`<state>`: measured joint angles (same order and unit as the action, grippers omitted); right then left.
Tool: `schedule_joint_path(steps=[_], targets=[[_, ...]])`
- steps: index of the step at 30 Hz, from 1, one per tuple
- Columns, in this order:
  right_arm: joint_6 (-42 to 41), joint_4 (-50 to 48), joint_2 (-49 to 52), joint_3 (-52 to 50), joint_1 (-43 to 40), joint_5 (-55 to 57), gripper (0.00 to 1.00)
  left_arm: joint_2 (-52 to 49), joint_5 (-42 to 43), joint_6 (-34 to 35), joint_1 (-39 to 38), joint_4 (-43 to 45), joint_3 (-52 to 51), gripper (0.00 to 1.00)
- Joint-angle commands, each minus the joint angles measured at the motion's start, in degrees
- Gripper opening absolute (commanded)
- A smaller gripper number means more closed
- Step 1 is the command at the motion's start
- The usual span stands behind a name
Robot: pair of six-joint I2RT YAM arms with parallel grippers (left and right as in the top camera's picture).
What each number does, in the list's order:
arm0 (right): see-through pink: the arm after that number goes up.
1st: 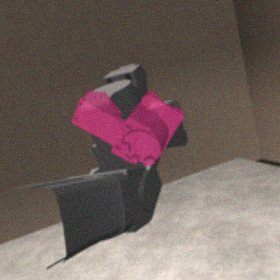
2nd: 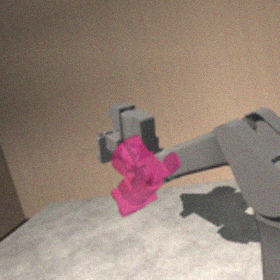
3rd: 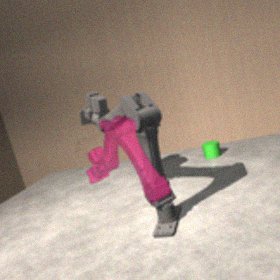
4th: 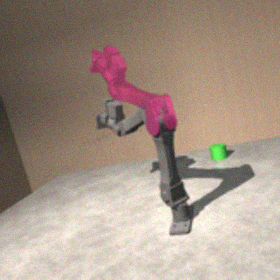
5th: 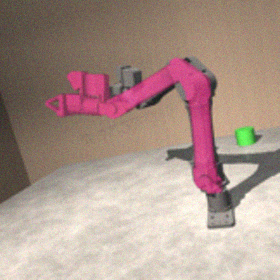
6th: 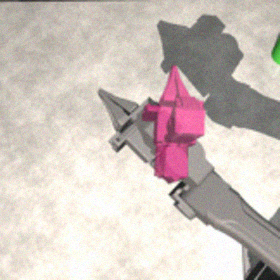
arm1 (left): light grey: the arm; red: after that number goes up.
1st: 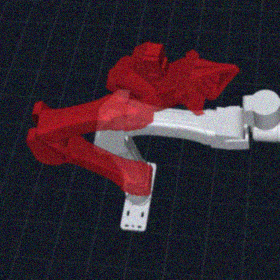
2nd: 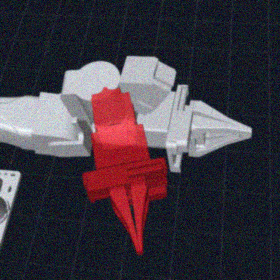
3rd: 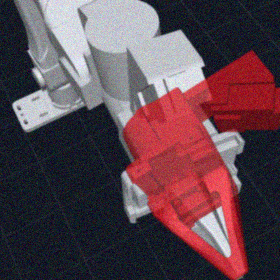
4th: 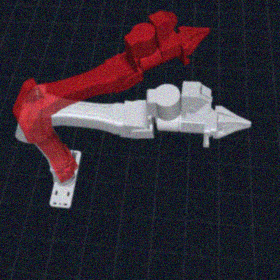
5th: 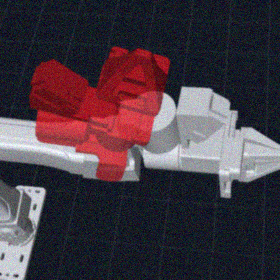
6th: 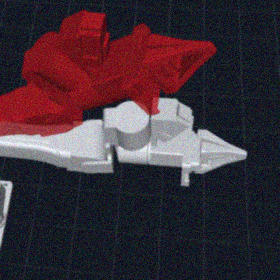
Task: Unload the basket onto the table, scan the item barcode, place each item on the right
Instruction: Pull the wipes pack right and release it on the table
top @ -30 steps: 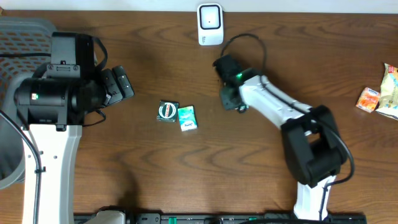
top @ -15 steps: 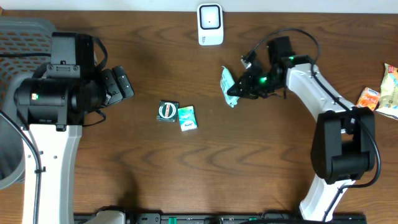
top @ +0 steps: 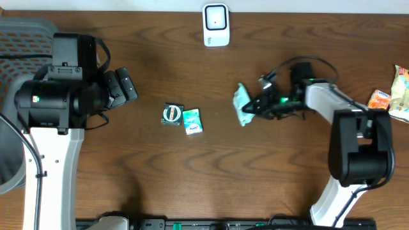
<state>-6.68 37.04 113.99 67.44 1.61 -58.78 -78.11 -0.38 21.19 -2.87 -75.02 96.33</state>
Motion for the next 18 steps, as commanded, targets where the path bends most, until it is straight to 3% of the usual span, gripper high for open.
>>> schedule_joint_path(steps=[1, 2, 8, 18], targets=[[0.3, 0.6, 0.3, 0.0, -2.4, -1.3, 0.38, 0.3, -0.7, 0.7, 0.2, -0.2, 0.1, 0.98], [0.3, 1.2, 0.3, 0.0, -2.9, 0.0, 0.43, 0.3, -0.7, 0.7, 0.2, -0.2, 0.1, 0.98], [0.3, 4.3, 0.3, 0.0, -4.3, 13.5, 0.45, 0.3, -0.7, 0.7, 0.2, -0.2, 0.1, 0.98], [0.3, 9.9, 0.3, 5.2, -7.3, 14.3, 0.54, 0.3, -0.7, 0.7, 0.2, -0.2, 0.1, 0.98]])
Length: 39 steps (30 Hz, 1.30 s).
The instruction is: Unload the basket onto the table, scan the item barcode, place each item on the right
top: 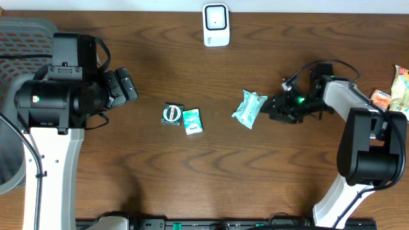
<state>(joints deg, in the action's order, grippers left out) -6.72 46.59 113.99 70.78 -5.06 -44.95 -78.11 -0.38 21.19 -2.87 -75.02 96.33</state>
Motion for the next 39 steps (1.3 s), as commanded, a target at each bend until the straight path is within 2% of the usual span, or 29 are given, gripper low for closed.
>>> schedule_joint_path(steps=[1, 10, 19, 22, 31, 39], targets=[[0.0, 0.5, 0.3, 1.9, -0.6, 0.5, 0.56, 0.3, -0.7, 0.7, 0.2, -0.2, 0.1, 0.97], [-3.7, 0.5, 0.3, 1.5, 2.1, 1.2, 0.71, 0.3, -0.7, 0.7, 0.2, -0.2, 0.1, 0.98], [-5.4, 0.6, 0.3, 1.5, 7.3, 1.3, 0.22, 0.3, -0.7, 0.7, 0.2, -0.2, 0.1, 0.98], [-5.5, 0.8, 0.3, 1.5, 9.3, 1.3, 0.01, 0.3, -0.7, 0.7, 0.2, -0.2, 0.1, 0.98], [-5.5, 7.1, -4.5, 2.7, 10.0, 5.3, 0.01, 0.3, -0.7, 0.7, 0.2, -0.2, 0.1, 0.98], [-8.6, 4.0, -13.7, 2.7, 12.8, 11.7, 0.01, 0.3, -0.7, 0.7, 0.2, -0.2, 0.1, 0.98]])
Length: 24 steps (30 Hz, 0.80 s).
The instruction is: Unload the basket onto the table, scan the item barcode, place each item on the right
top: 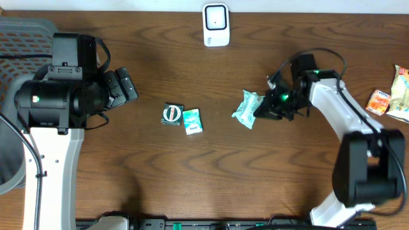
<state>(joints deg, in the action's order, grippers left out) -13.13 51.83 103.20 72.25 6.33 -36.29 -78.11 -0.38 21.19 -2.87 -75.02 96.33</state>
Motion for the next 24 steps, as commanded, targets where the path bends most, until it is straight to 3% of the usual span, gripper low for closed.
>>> schedule_joint_path(steps=[1, 6, 16, 24], targets=[[-2.7, -2.3, -3.5, 1.2, 2.1, 3.4, 0.01, 0.3, -0.7, 0.7, 0.2, -0.2, 0.1, 0.98], [-6.3, -8.7, -3.6, 1.0, 6.8, 7.2, 0.01, 0.3, -0.7, 0.7, 0.2, -0.2, 0.1, 0.98], [-19.8, -16.1, -1.8, 0.8, 17.7, 28.6, 0.01, 0.3, -0.7, 0.7, 0.2, -0.2, 0.1, 0.98], [-26.2, -20.0, -1.8, 0.2, 23.3, 38.9, 0.01, 0.3, -0.7, 0.7, 0.2, -0.2, 0.1, 0.97]])
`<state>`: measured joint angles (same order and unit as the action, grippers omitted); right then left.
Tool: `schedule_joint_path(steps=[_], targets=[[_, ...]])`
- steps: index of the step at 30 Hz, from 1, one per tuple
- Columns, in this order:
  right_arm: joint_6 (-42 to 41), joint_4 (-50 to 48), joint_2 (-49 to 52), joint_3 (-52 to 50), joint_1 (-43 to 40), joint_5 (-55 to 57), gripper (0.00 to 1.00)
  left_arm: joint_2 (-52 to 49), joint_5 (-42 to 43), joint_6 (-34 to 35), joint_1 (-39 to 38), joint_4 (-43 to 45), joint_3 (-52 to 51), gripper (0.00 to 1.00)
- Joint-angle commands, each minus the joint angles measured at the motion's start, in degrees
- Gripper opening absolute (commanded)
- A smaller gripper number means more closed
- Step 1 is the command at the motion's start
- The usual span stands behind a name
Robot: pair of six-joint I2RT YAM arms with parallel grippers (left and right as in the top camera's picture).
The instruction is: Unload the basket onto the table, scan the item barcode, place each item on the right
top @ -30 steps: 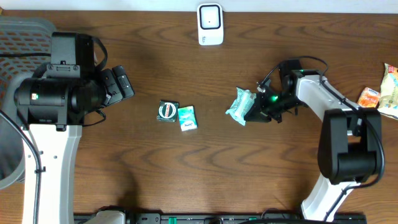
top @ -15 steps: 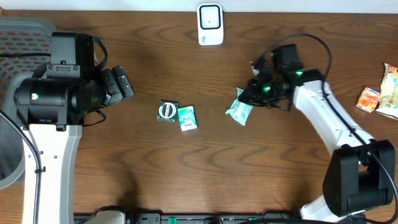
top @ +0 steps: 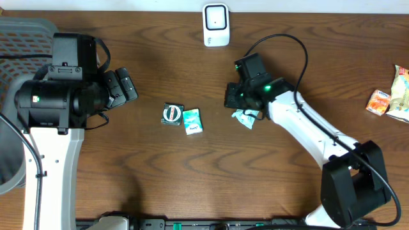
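A pale teal packet (top: 245, 117) lies on the wooden table, right of centre, mostly covered by my right gripper (top: 234, 97). The right gripper hangs over the packet's upper left part, and its jaws cannot be made out from above. The white scanner (top: 216, 25) stands at the table's far edge, a little left of the right gripper. My left gripper (top: 127, 85) stays at the left, away from every item, with nothing in it.
A dark packet with a round logo (top: 172, 114) and a teal box (top: 192, 121) lie side by side at the centre. Snack packets (top: 380, 101) lie at the right edge. A grey basket (top: 25, 32) is at the far left.
My right gripper was at the teal packet's right edge and is now over its upper left part, hiding most of it. The packet lies in about the same place. The left arm is unmoved.
First my right gripper held the teal packet upright, right of centre. Then the packet lay flat on the table with the gripper drawn back to its right. The gripper then came back to the packet's right edge, and now it covers the packet from above.
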<state>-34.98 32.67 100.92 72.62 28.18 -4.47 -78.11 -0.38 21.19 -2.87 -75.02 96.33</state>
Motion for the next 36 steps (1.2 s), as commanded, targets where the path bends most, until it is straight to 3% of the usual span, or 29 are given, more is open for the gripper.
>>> schedule_joint_path(steps=[1, 8, 21, 36], targets=[[-4.9, -1.5, 0.5, -0.5, 2.2, 8.6, 0.01, 0.3, -0.7, 0.7, 0.2, -0.2, 0.1, 0.98], [-5.7, -5.5, 1.4, -3.2, 5.0, 16.0, 0.01, 0.3, -0.7, 0.7, 0.2, -0.2, 0.1, 0.97], [-5.7, -2.4, 11.4, -4.0, 4.9, 18.9, 0.01, 0.3, -0.7, 0.7, 0.2, -0.2, 0.1, 0.98], [0.2, 10.0, 1.7, -3.9, -3.1, 24.1, 0.01, 0.3, -0.7, 0.7, 0.2, -0.2, 0.1, 0.98]])
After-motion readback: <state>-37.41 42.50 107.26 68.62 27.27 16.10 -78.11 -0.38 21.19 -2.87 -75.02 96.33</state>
